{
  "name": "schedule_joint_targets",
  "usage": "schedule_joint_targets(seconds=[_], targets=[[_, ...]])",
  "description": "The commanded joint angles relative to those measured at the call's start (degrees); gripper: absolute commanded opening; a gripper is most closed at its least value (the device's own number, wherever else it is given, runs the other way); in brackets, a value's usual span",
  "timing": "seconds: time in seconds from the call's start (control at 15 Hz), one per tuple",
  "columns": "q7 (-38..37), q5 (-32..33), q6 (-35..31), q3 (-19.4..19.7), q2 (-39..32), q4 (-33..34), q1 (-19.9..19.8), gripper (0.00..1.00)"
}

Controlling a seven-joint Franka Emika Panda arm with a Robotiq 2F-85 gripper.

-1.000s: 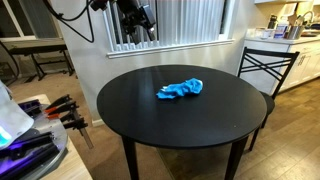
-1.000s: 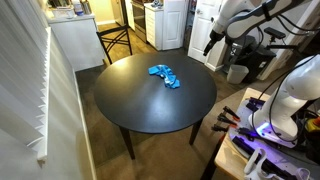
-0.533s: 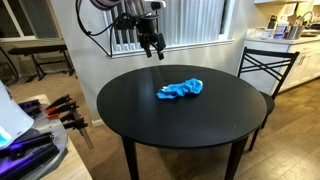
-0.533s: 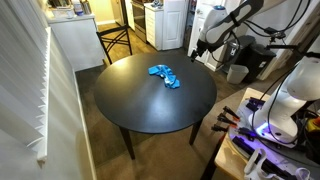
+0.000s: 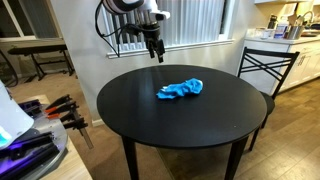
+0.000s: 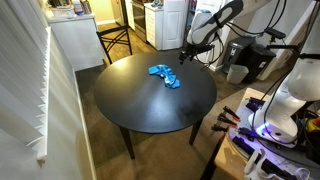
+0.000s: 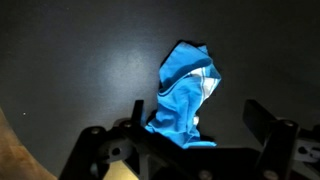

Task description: Use the blue towel to wipe the table.

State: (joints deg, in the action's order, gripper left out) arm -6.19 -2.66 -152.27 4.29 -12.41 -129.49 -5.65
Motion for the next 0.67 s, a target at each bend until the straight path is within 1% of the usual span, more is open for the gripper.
schedule_joint_targets(seconds=[0.0,0.4,0.47,0.53,0.6], targets=[[0.4,-0.4,0.3,0.1,0.0,0.2,0.4,1.0],[0.8,-0.4,0.3,0.0,0.0,0.2,0.2,1.0],[1.4,2.0,0.5,0.7,-1.4,1.7,0.4,1.0],[3.5,2.1,1.5,0.5,-2.6,3.1,0.0,1.0],[3.4,2.4,2.3,0.7,-4.5,5.4,-0.2,1.0]])
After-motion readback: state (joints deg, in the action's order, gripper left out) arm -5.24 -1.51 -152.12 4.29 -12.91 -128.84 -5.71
